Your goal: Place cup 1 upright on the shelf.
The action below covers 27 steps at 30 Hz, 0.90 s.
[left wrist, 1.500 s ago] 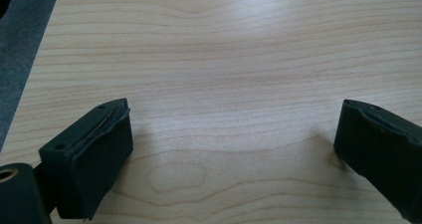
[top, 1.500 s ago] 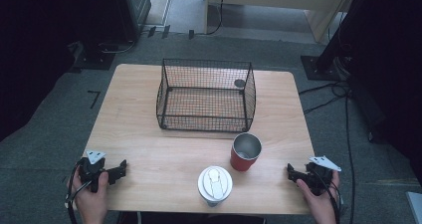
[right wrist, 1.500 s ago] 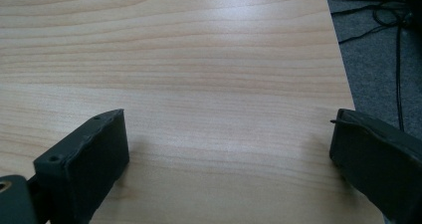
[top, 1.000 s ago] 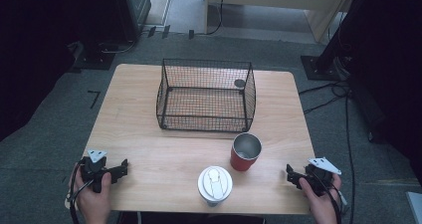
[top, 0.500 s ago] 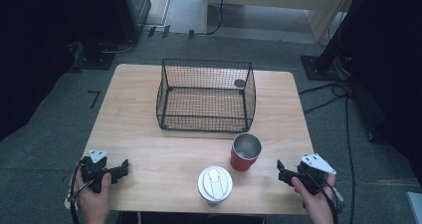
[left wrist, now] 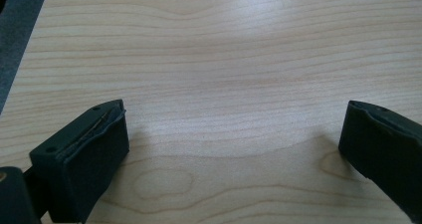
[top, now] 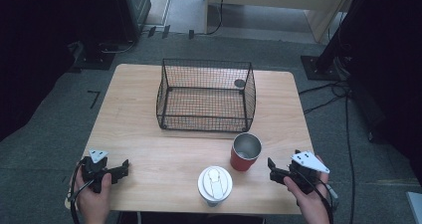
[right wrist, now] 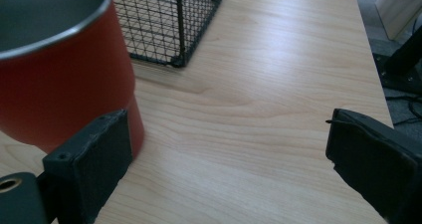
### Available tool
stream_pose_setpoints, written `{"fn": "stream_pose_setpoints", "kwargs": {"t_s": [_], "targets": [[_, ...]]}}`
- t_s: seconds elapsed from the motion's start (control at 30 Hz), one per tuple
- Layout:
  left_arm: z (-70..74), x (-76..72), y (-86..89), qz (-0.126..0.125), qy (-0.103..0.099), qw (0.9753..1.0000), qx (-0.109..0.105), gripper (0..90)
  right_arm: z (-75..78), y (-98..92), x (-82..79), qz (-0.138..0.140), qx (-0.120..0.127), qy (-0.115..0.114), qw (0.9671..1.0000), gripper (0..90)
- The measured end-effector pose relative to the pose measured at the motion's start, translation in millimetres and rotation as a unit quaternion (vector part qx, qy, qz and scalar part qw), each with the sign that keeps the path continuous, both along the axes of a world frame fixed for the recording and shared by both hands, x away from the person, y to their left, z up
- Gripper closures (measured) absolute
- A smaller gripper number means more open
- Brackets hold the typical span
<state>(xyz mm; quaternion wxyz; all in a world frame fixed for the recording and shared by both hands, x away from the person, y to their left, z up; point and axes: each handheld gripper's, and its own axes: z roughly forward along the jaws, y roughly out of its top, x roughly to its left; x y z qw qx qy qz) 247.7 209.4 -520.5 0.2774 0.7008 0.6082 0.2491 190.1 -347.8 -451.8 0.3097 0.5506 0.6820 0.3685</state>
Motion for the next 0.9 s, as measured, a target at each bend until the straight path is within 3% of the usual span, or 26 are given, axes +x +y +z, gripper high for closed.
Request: {"fn": "stream_pose_setpoints", "kwargs": {"t_s": [0.9], "targets": [[-0.1, 0.0, -0.3, -0.001, -0.001, 1.0, -0.001, 0.0, 17.8, 36.1, -0.9, 0.073, 0.016, -0.016, 0.9971, 4.7]]}}
